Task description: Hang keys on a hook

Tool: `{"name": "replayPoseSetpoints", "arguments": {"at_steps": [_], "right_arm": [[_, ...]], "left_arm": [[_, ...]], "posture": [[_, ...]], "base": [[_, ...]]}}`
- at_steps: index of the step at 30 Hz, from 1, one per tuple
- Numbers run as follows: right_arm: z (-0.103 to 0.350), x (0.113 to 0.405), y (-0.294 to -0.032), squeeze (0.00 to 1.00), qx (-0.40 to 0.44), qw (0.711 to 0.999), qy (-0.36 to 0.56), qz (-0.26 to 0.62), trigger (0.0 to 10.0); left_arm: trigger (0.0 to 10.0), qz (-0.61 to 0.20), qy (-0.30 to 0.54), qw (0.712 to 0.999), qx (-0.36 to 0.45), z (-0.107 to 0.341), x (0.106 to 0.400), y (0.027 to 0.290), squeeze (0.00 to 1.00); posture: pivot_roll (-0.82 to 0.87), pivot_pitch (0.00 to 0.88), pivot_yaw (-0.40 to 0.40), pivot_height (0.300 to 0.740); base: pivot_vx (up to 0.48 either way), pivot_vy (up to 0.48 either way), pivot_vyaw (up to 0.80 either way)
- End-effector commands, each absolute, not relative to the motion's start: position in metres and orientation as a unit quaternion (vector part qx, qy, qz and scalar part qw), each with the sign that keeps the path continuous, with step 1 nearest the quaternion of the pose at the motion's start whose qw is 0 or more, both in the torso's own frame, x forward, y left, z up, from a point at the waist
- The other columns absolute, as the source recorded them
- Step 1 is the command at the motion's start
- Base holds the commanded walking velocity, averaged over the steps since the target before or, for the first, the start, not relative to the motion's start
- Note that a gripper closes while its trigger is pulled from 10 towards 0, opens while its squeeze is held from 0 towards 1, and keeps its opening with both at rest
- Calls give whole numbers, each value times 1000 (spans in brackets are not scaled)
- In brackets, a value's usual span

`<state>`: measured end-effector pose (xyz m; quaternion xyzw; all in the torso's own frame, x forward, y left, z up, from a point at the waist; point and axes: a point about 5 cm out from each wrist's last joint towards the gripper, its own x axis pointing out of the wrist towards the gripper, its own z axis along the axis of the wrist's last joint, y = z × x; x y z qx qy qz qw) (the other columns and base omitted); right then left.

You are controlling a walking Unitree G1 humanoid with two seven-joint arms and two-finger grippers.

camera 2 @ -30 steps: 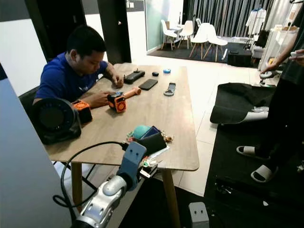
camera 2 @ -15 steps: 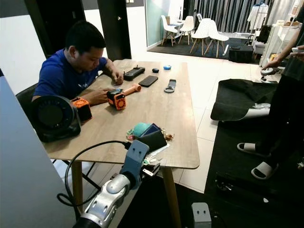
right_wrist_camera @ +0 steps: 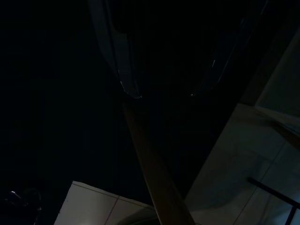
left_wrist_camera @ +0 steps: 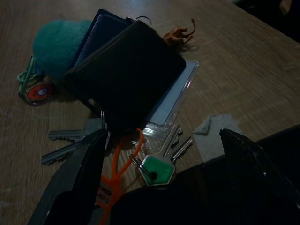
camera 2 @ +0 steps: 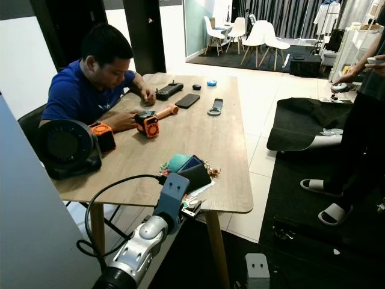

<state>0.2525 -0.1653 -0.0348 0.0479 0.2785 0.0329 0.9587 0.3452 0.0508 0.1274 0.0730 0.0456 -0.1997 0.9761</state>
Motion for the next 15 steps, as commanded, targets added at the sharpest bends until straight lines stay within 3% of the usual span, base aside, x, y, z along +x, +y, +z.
{"name": "replayPoseSetpoints", "arguments": {"at_steps": [1,15], "right_arm": [[-38,249,-163,0,54,956,285,30,10000],[-40,248,-162,0,56,955,288,30,10000]], "left_arm": [[10000,-196,52,978,54,127,346,47,0],[10000,-161,69,984,38,122,353,56,0]], "posture": [[74,112,26,740],[75,113,30,740]], "base": [[0,0,0],[0,0,0]]}}
